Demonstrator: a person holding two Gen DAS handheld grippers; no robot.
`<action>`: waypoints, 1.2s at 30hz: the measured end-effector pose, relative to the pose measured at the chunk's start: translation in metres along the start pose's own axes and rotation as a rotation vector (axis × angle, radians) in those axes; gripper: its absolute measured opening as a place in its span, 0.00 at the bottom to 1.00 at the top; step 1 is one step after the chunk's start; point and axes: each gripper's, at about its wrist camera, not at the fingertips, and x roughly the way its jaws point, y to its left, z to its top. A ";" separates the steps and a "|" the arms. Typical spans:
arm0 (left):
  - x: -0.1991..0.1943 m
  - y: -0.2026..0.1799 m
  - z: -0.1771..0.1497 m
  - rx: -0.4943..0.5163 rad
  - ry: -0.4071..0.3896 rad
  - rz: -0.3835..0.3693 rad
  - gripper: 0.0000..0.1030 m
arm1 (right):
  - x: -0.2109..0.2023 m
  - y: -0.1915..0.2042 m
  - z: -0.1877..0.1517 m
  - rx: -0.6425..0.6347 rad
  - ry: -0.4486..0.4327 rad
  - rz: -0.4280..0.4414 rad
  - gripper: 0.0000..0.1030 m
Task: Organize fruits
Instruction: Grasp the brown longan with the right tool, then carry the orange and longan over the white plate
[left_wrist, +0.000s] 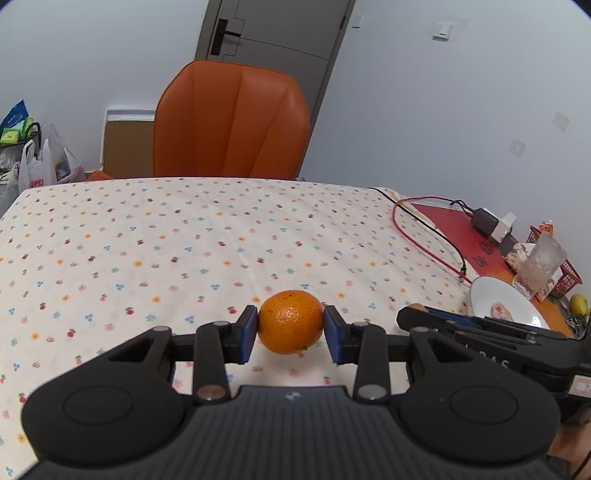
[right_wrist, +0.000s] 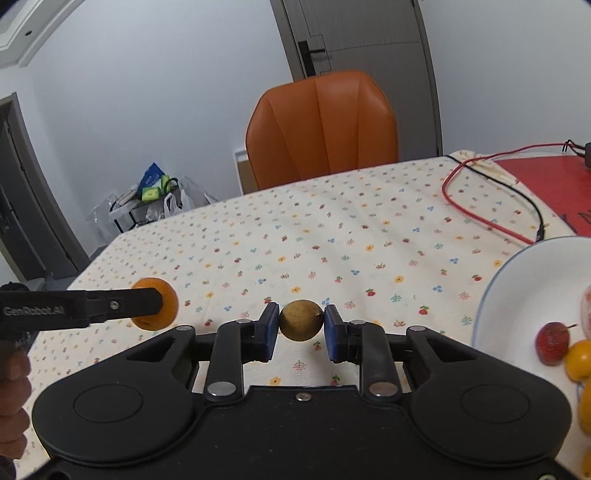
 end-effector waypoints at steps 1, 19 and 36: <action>-0.001 -0.003 0.000 0.005 -0.001 -0.003 0.36 | -0.004 0.001 0.001 0.000 -0.007 0.002 0.24; -0.006 -0.057 -0.001 0.071 -0.025 -0.080 0.36 | -0.063 -0.020 0.002 0.020 -0.097 -0.029 0.24; 0.005 -0.111 -0.012 0.129 -0.005 -0.151 0.36 | -0.109 -0.070 -0.017 0.081 -0.125 -0.116 0.24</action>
